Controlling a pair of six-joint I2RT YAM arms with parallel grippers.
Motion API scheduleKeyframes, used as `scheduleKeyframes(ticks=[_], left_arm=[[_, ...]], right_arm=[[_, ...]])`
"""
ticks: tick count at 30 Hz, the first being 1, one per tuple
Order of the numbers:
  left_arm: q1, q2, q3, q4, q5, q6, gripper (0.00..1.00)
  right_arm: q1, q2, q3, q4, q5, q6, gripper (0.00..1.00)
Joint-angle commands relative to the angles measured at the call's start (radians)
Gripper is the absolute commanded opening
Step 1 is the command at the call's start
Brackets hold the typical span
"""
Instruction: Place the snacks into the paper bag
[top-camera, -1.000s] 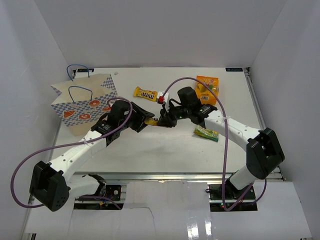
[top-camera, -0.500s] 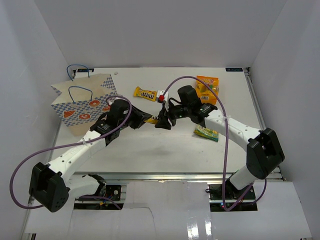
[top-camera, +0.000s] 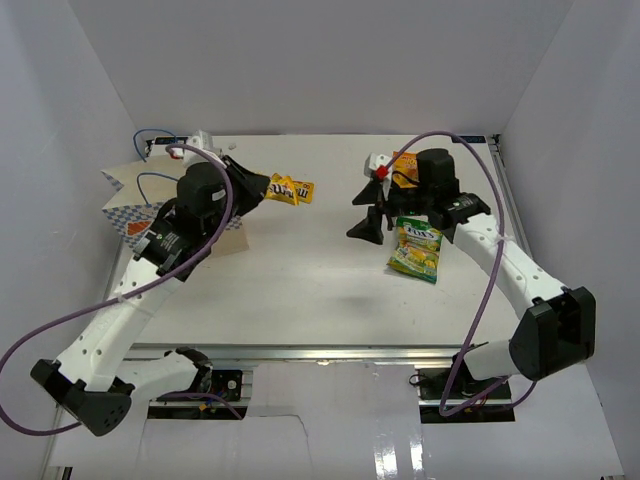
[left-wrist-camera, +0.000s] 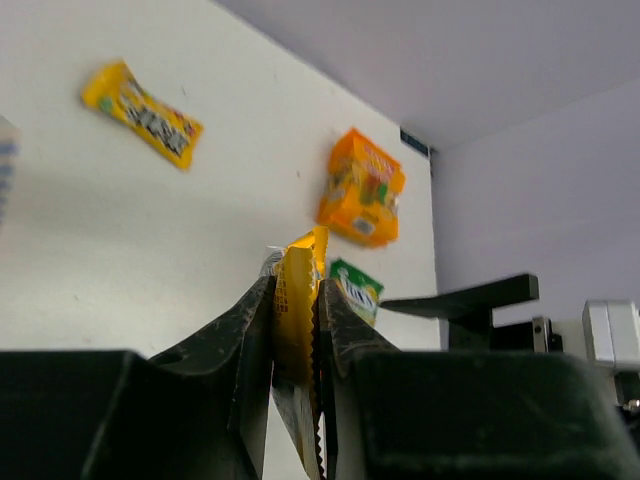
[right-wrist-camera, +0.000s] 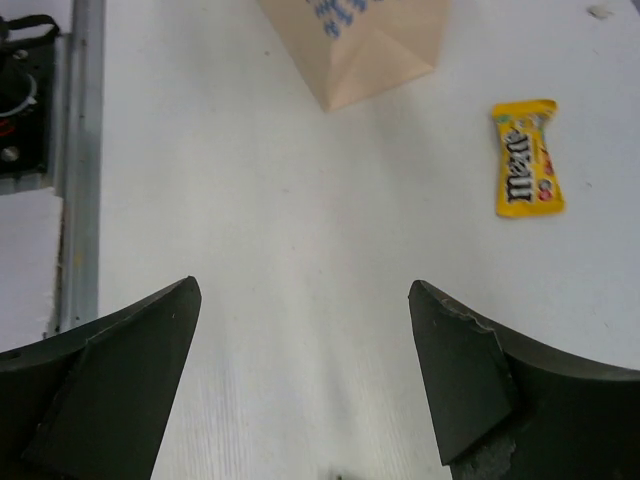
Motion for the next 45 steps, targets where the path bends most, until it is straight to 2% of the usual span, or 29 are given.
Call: scheduleKeyframes(ticks=[1, 4, 7, 8, 11, 15, 24, 27, 28, 30, 31, 33, 35, 37, 38, 41, 44, 45], left_arm=[[0.003, -0.031, 0.135, -0.098, -0.263, 0.202, 0.13], [0.025, 0.007, 0.238, -0.133, -0.37, 0.314, 0.13], [0.077, 0.053, 0.313, -0.138, -0.42, 0.423, 0.14], [0.098, 0.067, 0.328, -0.144, -0.422, 0.443, 0.14], [0.192, 0.113, 0.373, -0.163, -0.408, 0.509, 0.13], [0.269, 0.155, 0.373, -0.141, -0.388, 0.59, 0.14], [0.287, 0.181, 0.281, -0.097, -0.397, 0.667, 0.2], [0.289, 0.169, 0.245, -0.09, -0.405, 0.679, 0.33], [0.289, 0.166, 0.238, -0.092, -0.408, 0.681, 0.43], [0.289, 0.159, 0.227, -0.09, -0.4, 0.681, 0.57], [0.289, 0.152, 0.227, -0.09, -0.382, 0.681, 0.71], [0.289, 0.146, 0.238, -0.093, -0.35, 0.681, 0.83], [0.289, 0.13, 0.255, -0.1, -0.258, 0.682, 0.93], [0.289, 0.106, 0.275, -0.1, -0.169, 0.681, 0.96], [0.289, 0.095, 0.281, -0.098, -0.044, 0.691, 0.97], [0.287, 0.048, 0.279, -0.068, 0.188, 0.681, 0.98], [0.289, -0.004, 0.236, -0.031, 0.29, 0.577, 0.98], [0.289, -0.021, 0.218, -0.017, 0.368, 0.549, 0.98]], right_arm=[[-0.075, -0.062, -0.041, -0.078, -0.027, -0.109, 0.9], [-0.104, -0.099, -0.098, -0.086, 0.033, -0.154, 0.9], [-0.115, -0.127, -0.118, -0.086, 0.132, -0.188, 0.9], [-0.118, -0.128, -0.116, -0.082, 0.209, -0.197, 0.9], [-0.153, -0.114, -0.106, -0.047, 0.31, -0.203, 0.9], [-0.209, -0.087, -0.076, -0.026, 0.286, -0.179, 0.9], [-0.226, -0.071, -0.073, -0.018, 0.257, -0.122, 0.9], [-0.229, -0.065, -0.072, -0.018, 0.257, -0.116, 0.9], [-0.232, -0.059, -0.067, -0.018, 0.256, -0.113, 0.9], [-0.232, -0.055, -0.059, -0.015, 0.249, -0.108, 0.9], [-0.233, -0.048, -0.052, -0.013, 0.251, -0.106, 0.9], [-0.235, -0.041, -0.043, -0.012, 0.254, -0.103, 0.9], [-0.236, -0.019, -0.03, -0.021, 0.269, -0.102, 0.9], [-0.236, 0.004, -0.007, -0.073, 0.311, -0.102, 0.9], [-0.236, 0.013, -0.001, -0.104, 0.321, -0.114, 0.9], [-0.236, 0.019, -0.018, -0.219, 0.401, -0.163, 0.9], [-0.235, 0.024, -0.07, -0.25, 0.599, -0.087, 0.9], [-0.235, 0.025, -0.085, -0.259, 0.655, -0.058, 0.9]])
